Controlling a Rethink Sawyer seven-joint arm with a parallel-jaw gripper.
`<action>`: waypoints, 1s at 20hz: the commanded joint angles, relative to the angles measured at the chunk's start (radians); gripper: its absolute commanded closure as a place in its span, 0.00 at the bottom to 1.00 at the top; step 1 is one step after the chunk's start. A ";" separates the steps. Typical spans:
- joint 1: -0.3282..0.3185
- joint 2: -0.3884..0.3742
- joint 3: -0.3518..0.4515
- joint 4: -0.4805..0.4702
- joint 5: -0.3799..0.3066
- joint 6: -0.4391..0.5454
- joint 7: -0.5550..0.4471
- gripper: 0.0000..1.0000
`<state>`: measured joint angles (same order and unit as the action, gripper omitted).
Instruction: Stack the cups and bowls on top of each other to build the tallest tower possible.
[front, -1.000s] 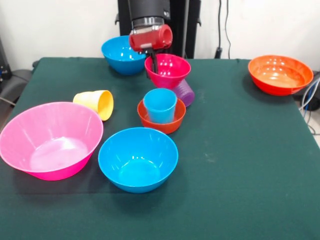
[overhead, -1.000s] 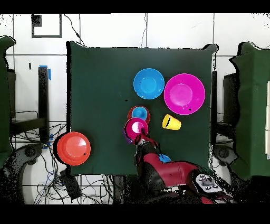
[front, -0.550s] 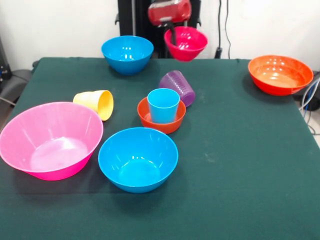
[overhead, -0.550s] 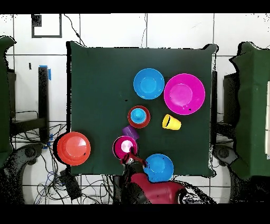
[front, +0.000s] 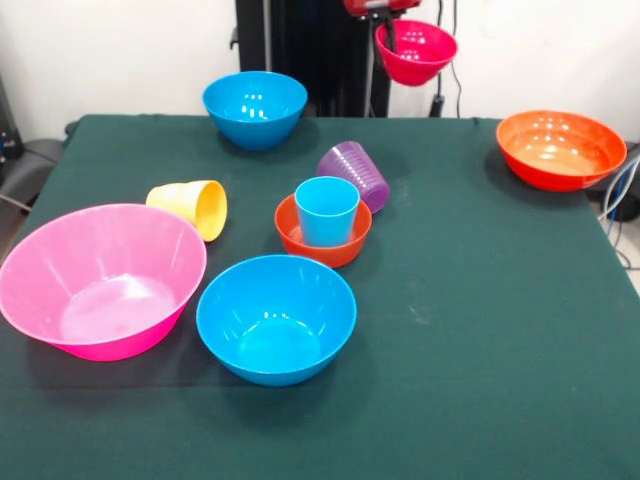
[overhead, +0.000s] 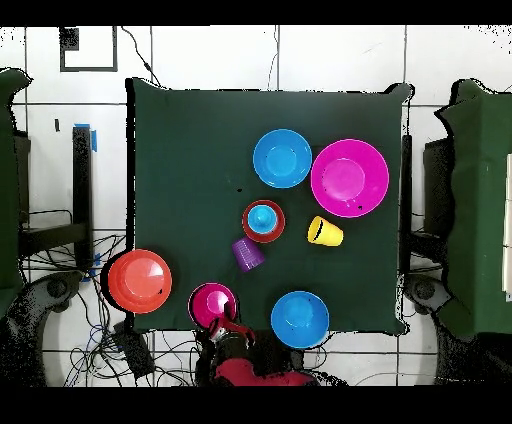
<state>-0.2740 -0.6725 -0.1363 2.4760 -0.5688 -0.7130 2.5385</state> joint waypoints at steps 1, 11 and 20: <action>-0.053 0.000 0.063 -0.116 0.035 0.072 0.112 1.00; -0.161 -0.020 0.157 -0.215 0.013 0.189 0.088 1.00; -0.154 0.021 0.183 -0.286 0.082 0.190 0.093 1.00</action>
<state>-0.4545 -0.7069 -0.0642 2.3427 -0.5605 -0.6432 2.5385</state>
